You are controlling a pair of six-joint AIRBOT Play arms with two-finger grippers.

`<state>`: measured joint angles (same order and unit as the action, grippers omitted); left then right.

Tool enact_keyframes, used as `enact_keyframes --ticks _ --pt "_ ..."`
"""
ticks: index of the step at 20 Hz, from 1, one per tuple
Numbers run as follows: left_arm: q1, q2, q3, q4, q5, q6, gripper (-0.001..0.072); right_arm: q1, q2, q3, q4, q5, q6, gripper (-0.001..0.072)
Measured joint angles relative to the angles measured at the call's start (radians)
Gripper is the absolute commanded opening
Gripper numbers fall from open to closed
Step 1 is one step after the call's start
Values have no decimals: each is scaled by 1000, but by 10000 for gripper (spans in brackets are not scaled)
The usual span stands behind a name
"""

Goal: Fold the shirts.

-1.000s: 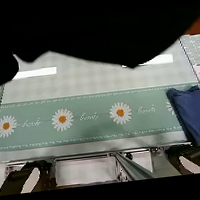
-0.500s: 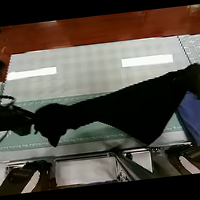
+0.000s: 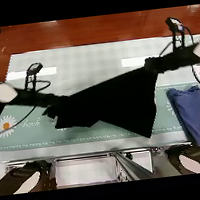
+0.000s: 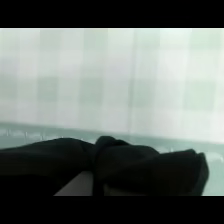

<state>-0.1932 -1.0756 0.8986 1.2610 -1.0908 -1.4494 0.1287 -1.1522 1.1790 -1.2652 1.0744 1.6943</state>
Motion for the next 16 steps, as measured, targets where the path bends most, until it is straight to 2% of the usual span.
enact_keyframes --ticks 1,5,8,11,16 --pt "0 -53 43 -6 12 -5 703 -24 -60 37 39 -12 -15 621" --pt "48 -187 238 23 -47 -3 703 -149 -213 183 214 47 -98 618" --pt "171 -168 279 60 -123 -2 703 -274 -214 212 196 197 -158 618" --pt "312 -76 142 -4 -169 23 702 -381 -132 92 109 277 -185 618" --pt "416 53 -227 -277 -154 105 703 -450 78 -332 185 189 -243 617"
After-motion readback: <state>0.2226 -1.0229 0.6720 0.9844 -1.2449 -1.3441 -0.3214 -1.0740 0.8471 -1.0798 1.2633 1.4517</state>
